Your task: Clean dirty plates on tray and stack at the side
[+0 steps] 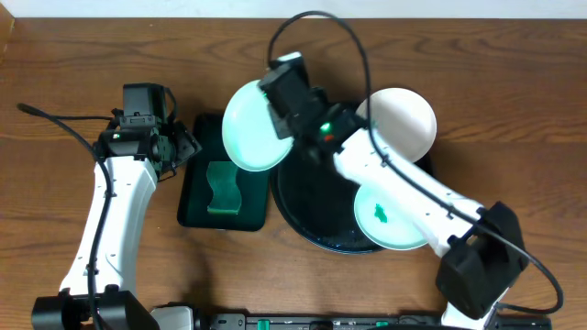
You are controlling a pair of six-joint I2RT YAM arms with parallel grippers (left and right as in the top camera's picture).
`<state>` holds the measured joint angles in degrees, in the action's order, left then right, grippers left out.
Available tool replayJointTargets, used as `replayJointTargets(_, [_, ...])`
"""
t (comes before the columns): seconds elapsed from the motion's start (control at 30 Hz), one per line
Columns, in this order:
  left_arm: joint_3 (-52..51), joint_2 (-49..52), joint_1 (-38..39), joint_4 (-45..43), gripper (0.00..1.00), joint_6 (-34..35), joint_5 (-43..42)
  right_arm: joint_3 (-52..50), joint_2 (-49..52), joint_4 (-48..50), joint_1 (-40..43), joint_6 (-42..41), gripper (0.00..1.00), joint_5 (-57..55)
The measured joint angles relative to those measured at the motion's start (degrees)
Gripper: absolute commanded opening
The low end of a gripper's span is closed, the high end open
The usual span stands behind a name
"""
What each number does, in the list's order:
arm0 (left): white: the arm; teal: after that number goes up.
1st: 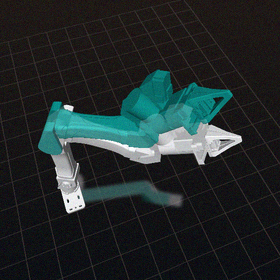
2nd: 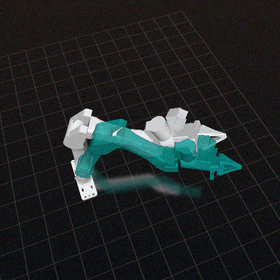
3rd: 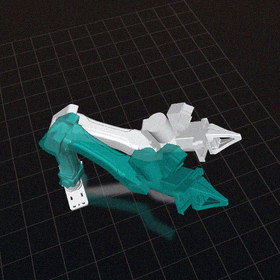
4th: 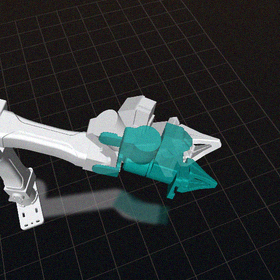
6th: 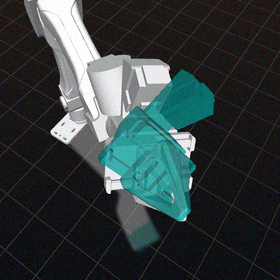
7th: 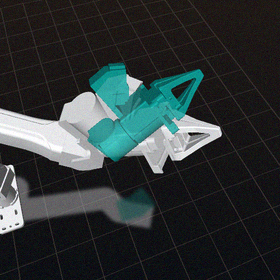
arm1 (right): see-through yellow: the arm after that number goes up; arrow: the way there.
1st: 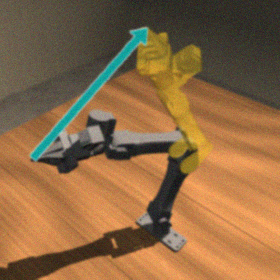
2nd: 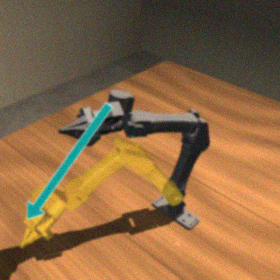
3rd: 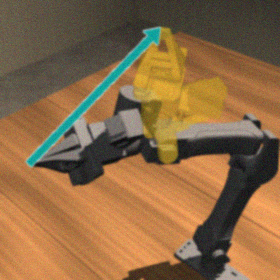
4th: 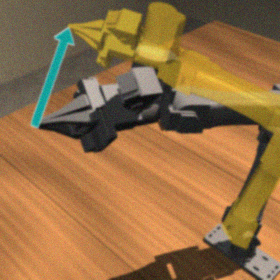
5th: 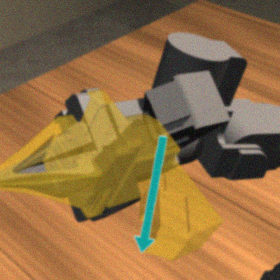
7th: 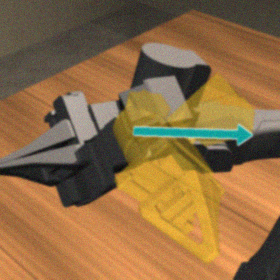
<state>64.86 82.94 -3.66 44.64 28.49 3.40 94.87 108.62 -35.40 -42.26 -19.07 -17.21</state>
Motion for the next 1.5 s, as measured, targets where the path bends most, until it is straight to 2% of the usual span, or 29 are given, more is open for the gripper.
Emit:
replayJointTargets(0.27, [0.00, 0.00, 0.00, -0.04, 0.80, 0.00, 0.00, 0.00, -0.83, -4.28, 9.51, -1.55, 0.01, 12.39])
replayJointTargets(0.43, [0.00, 0.00, 0.00, -0.04, 0.80, 0.00, 0.00, 0.00, -3.93, -8.24, 15.80, -2.01, 0.01, 15.02])
replayJointTargets(0.77, [0.00, 0.00, 0.00, -0.04, 0.80, 0.00, 0.00, 0.00, -9.62, -16.76, 30.97, -2.43, 0.01, 16.33])
replayJointTargets(1.07, [0.00, 0.00, 0.00, -0.02, 0.80, 0.00, 0.00, 0.00, -10.23, -21.88, 46.93, -2.45, 0.01, 16.35])
replayJointTargets(1.5, [0.00, 0.00, 0.00, -0.02, 0.80, 0.00, -0.02, 0.00, -10.23, -26.25, 61.88, -2.45, 0.01, 16.17])
